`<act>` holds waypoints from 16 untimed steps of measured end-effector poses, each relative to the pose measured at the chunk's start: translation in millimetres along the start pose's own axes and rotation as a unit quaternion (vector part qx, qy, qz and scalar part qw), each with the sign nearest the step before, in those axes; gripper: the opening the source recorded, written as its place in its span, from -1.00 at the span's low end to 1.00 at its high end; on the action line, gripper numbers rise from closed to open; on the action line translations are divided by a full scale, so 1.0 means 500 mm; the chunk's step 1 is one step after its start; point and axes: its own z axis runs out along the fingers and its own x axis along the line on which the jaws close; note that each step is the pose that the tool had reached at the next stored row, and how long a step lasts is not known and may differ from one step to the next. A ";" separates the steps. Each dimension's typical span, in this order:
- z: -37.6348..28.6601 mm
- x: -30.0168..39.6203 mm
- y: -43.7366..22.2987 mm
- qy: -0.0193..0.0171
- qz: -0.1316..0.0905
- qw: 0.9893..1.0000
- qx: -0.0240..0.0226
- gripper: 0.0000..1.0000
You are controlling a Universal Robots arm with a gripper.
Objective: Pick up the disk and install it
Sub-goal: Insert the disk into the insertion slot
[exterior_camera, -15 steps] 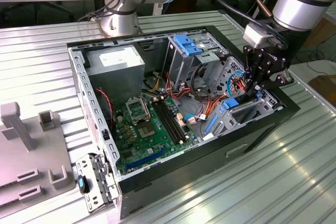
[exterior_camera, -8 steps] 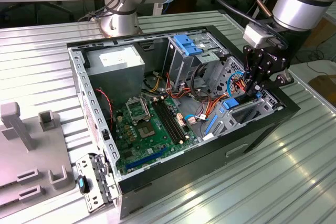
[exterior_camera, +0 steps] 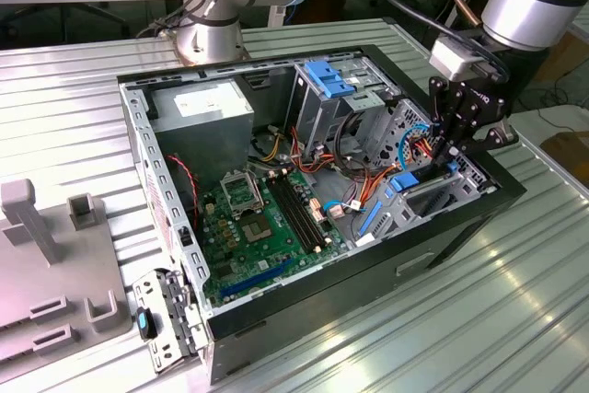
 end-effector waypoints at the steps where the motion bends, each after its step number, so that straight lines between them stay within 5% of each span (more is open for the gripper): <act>1: 0.000 0.000 0.000 -0.001 0.000 1.000 0.000 -0.66; 6: 0.001 0.010 -0.002 -0.012 0.001 1.000 -0.001 -0.66; 8: 0.001 0.021 -0.002 -0.025 0.002 1.000 -0.002 -0.66; 10: 0.002 0.026 -0.003 -0.033 0.003 0.999 -0.003 -0.66; 13: 0.002 0.029 -0.003 -0.037 0.003 0.999 -0.003 -0.66; 16: 0.002 0.029 -0.003 -0.038 0.003 0.999 -0.003 -0.66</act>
